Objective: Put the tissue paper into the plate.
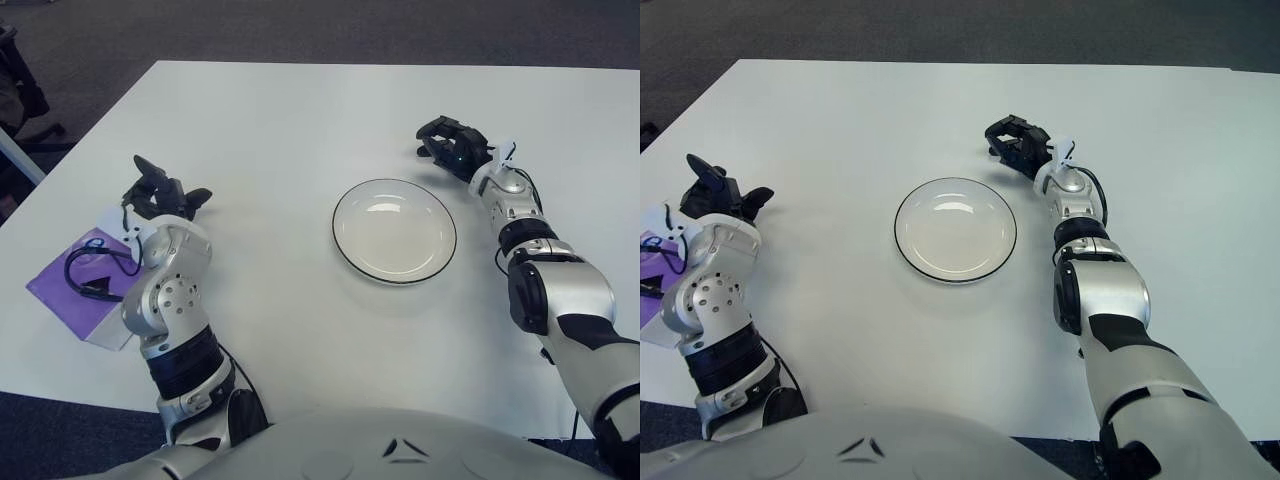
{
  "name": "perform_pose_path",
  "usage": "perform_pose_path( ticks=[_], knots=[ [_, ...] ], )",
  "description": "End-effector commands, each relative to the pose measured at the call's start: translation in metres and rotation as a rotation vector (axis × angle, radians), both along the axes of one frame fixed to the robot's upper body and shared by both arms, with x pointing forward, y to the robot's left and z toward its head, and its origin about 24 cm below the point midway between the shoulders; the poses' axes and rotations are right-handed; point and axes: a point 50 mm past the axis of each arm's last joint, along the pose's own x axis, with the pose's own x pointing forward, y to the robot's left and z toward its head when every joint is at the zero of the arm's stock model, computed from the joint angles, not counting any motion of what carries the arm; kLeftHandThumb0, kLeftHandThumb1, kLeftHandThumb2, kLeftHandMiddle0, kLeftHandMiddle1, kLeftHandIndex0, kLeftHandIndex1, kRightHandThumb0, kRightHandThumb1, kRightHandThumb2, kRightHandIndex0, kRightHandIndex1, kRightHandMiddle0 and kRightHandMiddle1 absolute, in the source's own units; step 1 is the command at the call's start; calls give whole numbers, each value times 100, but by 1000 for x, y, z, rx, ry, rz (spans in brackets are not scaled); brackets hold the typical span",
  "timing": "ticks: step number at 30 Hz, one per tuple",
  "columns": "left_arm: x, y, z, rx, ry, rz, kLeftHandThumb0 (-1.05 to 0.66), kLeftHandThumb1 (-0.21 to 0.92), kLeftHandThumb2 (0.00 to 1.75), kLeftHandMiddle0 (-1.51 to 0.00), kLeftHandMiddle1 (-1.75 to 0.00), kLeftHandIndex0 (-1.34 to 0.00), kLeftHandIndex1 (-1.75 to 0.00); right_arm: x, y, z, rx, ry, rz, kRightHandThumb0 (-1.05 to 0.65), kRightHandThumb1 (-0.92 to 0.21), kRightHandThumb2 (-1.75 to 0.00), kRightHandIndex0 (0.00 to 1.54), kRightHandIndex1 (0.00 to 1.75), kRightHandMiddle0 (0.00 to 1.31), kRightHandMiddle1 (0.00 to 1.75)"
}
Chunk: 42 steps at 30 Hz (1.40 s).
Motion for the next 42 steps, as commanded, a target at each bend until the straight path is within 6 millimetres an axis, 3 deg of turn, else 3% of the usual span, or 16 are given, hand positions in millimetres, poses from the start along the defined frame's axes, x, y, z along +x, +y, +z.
perform_pose_path(
  ticks=[1, 13, 27, 39, 42],
  knots=[
    [15, -23, 11, -100, -91, -112, -35, 92, 51, -88, -175, -22, -175, -5, 0, -14, -5, 56, 1, -1, -80, -43, 58, 141, 43, 134],
    [31, -55, 24, -97, -128, -286, -35, 91, 52, -81, -175, -22, -175, -5, 4, -14, -6, 51, 12, -1, -80, -44, 58, 141, 43, 134],
    [30, -65, 31, 10, -243, -446, -35, 92, 51, -79, -175, -21, -175, -4, 5, -13, 0, 52, 14, -1, -80, -43, 57, 142, 43, 133],
    [-2, -68, 45, 279, -430, -516, -35, 90, 54, -75, -175, -22, -175, -5, 7, -14, 1, 58, 18, -1, -82, -41, 56, 143, 41, 134],
    [-14, -68, 53, 522, -443, -485, -35, 90, 54, -76, -175, -22, -175, -4, 8, -15, 0, 61, 20, -1, -82, -41, 56, 143, 41, 134]
  ],
)
